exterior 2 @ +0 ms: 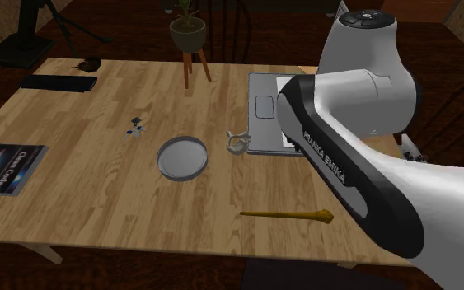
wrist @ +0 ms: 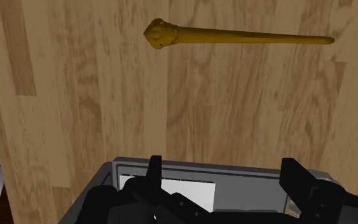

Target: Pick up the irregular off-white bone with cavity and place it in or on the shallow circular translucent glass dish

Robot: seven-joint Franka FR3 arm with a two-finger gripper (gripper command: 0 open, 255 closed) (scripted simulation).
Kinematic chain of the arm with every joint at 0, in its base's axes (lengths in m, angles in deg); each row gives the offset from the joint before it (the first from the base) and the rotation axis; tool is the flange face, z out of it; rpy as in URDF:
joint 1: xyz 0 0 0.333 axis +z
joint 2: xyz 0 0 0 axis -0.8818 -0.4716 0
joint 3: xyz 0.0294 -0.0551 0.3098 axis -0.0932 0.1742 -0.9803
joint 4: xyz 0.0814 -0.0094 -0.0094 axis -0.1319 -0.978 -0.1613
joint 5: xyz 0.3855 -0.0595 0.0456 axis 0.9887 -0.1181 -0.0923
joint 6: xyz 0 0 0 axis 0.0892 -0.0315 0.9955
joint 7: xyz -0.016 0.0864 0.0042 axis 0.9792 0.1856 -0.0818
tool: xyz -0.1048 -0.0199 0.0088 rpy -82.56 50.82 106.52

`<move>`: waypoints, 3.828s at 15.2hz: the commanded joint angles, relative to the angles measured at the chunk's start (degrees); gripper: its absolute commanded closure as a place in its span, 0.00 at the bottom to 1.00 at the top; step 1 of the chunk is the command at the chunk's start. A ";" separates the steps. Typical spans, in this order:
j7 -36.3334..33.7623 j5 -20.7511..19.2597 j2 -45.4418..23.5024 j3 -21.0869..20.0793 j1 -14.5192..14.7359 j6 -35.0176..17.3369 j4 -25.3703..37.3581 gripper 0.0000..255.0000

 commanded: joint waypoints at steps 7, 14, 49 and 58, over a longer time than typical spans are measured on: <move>-8.50 -2.28 -15.17 -6.25 1.13 -6.91 6.90 0.00; -16.62 -7.98 -30.09 -9.81 3.40 -9.71 16.92 0.00; -24.83 -16.76 -50.78 -9.16 9.71 -13.43 31.05 0.00; -78.18 -31.30 -48.93 3.42 24.67 -30.76 20.18 0.00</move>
